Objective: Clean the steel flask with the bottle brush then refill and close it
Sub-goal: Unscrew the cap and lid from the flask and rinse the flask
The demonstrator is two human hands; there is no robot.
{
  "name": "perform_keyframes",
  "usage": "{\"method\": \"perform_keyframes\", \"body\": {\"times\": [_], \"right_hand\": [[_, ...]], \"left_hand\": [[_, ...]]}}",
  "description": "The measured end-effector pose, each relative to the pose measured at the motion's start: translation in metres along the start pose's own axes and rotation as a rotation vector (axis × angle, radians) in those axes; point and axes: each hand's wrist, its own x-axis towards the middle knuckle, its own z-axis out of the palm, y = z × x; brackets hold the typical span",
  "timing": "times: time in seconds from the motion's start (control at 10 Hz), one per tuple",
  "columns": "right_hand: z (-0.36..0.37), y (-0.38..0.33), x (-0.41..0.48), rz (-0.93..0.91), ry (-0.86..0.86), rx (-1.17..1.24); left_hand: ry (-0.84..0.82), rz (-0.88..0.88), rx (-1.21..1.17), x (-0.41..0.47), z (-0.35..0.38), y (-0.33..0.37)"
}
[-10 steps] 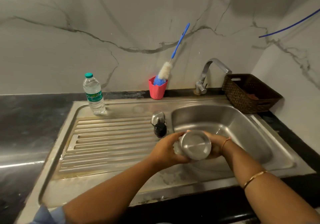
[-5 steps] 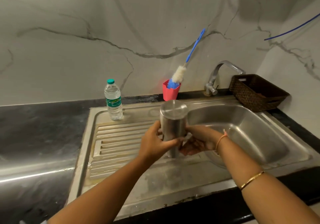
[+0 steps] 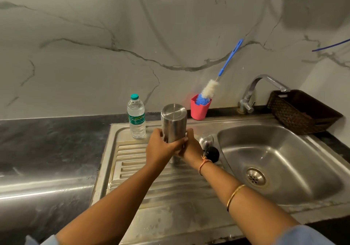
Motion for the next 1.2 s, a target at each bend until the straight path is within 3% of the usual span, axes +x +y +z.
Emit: {"method": "perform_keyframes", "body": {"times": [0.2, 0.8, 1.0, 1.2], "right_hand": [[0.01, 0.018, 0.04, -0.065, 0.057, -0.061], [0.03, 0.041, 0.054, -0.079, 0.08, 0.071], [0.028, 0.054, 0.034, -0.139, 0.117, -0.043], [0.021, 0.097, 0.006, -0.312, 0.26, -0.061]], "left_hand": [[-0.147, 0.006, -0.002, 0.027, 0.0, -0.001], [-0.127, -0.037, -0.142, 0.036, 0.011, -0.034], [-0.142, -0.074, 0.006, 0.025, 0.017, -0.045], [0.002, -0.165, 0.255, -0.014, 0.033, -0.068]]}}
